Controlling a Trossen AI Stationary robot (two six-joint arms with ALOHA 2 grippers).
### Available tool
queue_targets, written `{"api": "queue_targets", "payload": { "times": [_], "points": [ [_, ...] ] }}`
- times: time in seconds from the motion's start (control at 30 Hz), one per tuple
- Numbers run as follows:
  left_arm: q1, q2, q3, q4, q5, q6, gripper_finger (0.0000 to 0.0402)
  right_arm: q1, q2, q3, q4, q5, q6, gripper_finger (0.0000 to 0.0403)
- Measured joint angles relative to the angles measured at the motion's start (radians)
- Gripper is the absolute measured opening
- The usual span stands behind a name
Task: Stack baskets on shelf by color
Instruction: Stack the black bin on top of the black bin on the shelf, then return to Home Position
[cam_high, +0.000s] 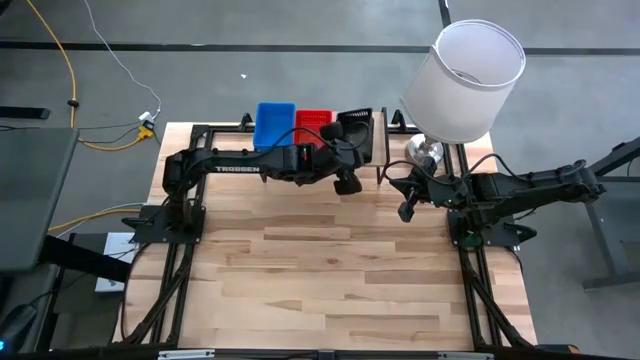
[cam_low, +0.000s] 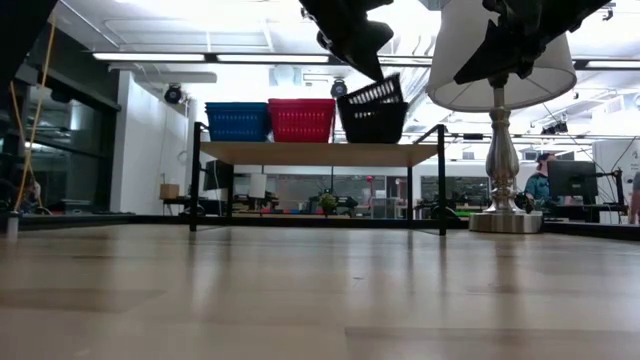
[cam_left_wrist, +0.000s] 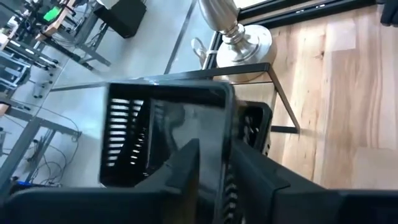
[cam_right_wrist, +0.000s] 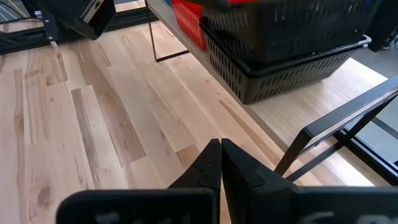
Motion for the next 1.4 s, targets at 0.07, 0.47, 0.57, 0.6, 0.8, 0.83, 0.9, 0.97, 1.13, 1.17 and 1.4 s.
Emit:
{"api": "queue_targets", "payload": {
  "times": [0.07, 0.47, 0.57, 0.6, 0.8, 0.83, 0.9, 0.97, 1.13, 1.17, 1.4],
  "points": [
    [0.000, -0.001, 0.000, 0.001, -0.010, 0.000, 0.0104, 0.000, 0.000, 0.000, 0.000, 0.000, 0.000, 0.0000],
    [-0.024, -0.061, 0.070, -0.126, -0.268, 0.073, 0.0192, 0.000, 0.000, 0.000, 0.000, 0.023, 0.000, 0.0000],
    [-0.041, -0.146, 0.087, -0.239, -0.190, -0.014, 0.0188, 0.000, 0.000, 0.000, 0.000, 0.053, 0.000, 0.0000],
    [-0.045, -0.181, 0.086, -0.279, -0.137, -0.060, 0.0186, 0.000, -0.001, 0.000, 0.001, 0.057, 0.000, 0.0000],
    [-0.061, -0.471, -0.128, -0.247, 0.186, -0.253, 0.0169, 0.000, -0.001, 0.000, 0.001, 0.051, 0.000, 0.0000],
    [-0.076, -0.527, -0.204, -0.192, 0.202, -0.261, 0.0165, 0.000, 0.000, 0.000, 0.001, 0.049, 0.000, 0.0000],
    [-0.116, -0.638, -0.367, -0.056, 0.217, -0.262, 0.0156, 0.000, -0.001, 0.000, 0.001, 0.048, 0.000, 0.0000],
    [-0.164, -0.749, -0.550, 0.112, 0.221, -0.254, 0.0144, 0.000, 0.000, 0.000, 0.002, 0.048, 0.000, 0.0000],
    [-0.262, -0.965, -0.971, 0.537, 0.216, -0.221, 0.0100, 0.000, 0.000, 0.000, 0.018, 0.038, 0.000, 0.0000],
    [-0.272, -0.994, -1.034, 0.595, 0.206, -0.234, 0.0087, 0.000, 0.000, 0.000, 0.021, 0.031, 0.000, 0.0000],
    [-0.289, -1.178, -1.314, 0.702, 0.191, -0.296, 0.0007, 0.000, 0.000, 0.000, 0.063, 0.016, 0.000, 0.0000]
  ]
}}
